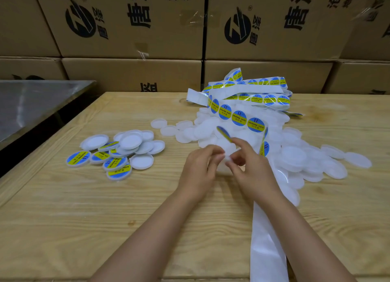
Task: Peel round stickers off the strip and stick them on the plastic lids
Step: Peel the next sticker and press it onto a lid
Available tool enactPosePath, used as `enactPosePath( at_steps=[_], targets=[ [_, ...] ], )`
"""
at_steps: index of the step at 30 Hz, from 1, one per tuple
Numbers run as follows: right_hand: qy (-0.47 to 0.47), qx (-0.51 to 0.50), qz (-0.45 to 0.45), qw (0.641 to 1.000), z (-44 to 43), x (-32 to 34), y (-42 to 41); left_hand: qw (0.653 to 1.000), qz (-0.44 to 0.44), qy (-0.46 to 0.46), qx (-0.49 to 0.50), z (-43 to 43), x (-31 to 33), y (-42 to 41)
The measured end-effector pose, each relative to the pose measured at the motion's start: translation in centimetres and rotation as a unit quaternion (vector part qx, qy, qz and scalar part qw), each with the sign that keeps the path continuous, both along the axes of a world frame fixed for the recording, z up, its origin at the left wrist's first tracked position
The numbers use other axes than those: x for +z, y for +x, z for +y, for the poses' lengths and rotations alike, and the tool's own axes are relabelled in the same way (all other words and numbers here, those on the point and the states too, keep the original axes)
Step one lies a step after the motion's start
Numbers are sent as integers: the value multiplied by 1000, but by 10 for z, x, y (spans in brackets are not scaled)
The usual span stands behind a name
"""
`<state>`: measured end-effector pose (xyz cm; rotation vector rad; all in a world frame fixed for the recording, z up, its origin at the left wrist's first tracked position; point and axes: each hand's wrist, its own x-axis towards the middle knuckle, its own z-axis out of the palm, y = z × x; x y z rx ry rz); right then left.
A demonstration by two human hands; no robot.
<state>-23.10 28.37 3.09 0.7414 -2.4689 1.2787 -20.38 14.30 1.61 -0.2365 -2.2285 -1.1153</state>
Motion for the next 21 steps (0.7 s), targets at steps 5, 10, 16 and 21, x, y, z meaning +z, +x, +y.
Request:
enactPosePath(
  at_steps=[5,10,16,21],
  targets=[
    [-184,-12,-126,975,-1,5,-1,913,-161,367,-74,-2,9,-6],
    [-299,-6,-200,933,-1,8,-4,842,-223,462,-168,-11,11,-4],
    [-309,-11,-210,928,-3,6,-3,832,-227,485,-146,-8,11,-5],
    [-366,-79,-149,915,1,9,-9,832,-224,489,-136,-8,11,-4]
  ],
)
